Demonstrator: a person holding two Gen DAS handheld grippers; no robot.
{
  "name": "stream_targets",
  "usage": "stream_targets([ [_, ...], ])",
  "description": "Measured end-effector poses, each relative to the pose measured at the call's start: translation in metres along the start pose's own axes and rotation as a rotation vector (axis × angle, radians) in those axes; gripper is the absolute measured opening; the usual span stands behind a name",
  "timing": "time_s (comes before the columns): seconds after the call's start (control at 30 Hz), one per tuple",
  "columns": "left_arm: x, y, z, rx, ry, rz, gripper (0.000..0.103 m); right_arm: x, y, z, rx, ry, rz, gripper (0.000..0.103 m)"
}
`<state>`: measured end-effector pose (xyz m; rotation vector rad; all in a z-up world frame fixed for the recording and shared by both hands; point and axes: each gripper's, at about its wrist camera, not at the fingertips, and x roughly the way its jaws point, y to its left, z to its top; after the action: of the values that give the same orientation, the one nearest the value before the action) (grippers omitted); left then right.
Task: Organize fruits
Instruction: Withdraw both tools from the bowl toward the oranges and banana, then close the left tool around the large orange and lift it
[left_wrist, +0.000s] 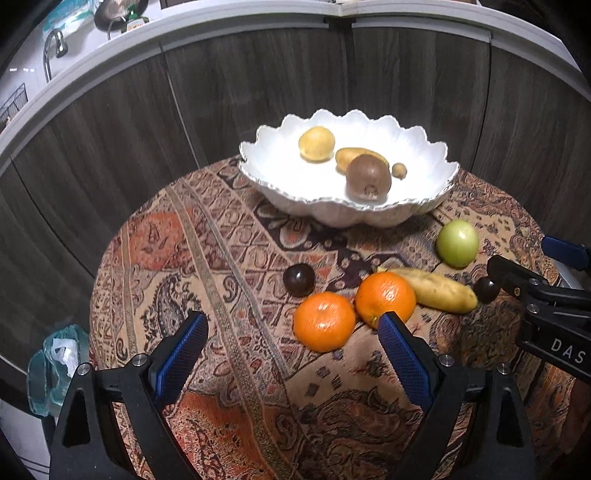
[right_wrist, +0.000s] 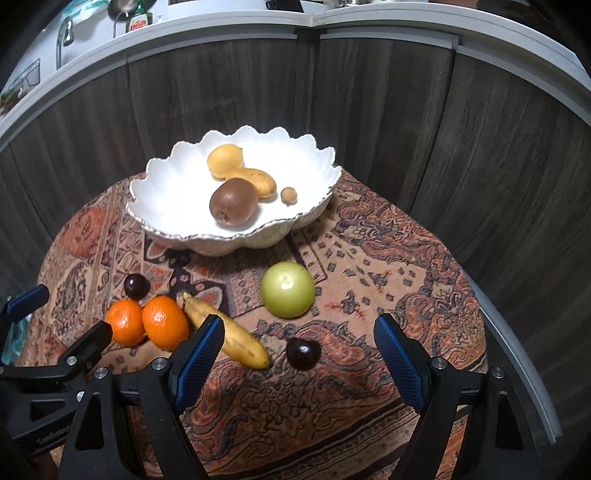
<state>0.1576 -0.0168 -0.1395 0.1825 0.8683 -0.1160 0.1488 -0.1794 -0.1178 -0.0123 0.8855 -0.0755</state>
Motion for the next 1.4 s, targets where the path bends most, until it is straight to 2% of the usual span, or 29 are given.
stream_targets([
  [0.27, 0.021, 0.000, -0.008, 0.002, 0.056, -0.025, 0.090, 0.011, 0.005, -0.004, -0.004, 0.029, -0.012, 0.084],
  [0.4, 0.033, 0.000, -0.010, -0.002, 0.093, -0.049, 0.083, 0.015, 0.009, -0.005, -0.012, 0.038, -0.015, 0.084],
  [0.47, 0.039, 0.000, -0.011, -0.002, 0.109, -0.056, 0.083, 0.016, 0.010, -0.005, -0.015, 0.039, -0.019, 0.084],
  [0.83, 0.056, -0.007, -0.005, 0.027, 0.123, -0.056, 0.082, 0.022, 0.011, -0.005, -0.014, 0.054, -0.032, 0.084],
  [0.97, 0.060, -0.009, -0.002, 0.035, 0.121, -0.067, 0.070, 0.023, 0.011, -0.006, -0.015, 0.057, -0.036, 0.084],
  [1.23, 0.066, -0.010, 0.000, 0.039, 0.112, -0.100, 0.057, 0.026, 0.012, -0.007, -0.019, 0.065, -0.045, 0.084],
  [1.3, 0.066, -0.012, 0.000, 0.044, 0.111, -0.111, 0.047, 0.024, 0.012, -0.007, -0.018, 0.063, -0.049, 0.084],
  [1.4, 0.064, -0.015, 0.000, 0.057, 0.113, -0.112, 0.046, 0.023, 0.008, -0.006, -0.006, 0.060, -0.050, 0.084],
])
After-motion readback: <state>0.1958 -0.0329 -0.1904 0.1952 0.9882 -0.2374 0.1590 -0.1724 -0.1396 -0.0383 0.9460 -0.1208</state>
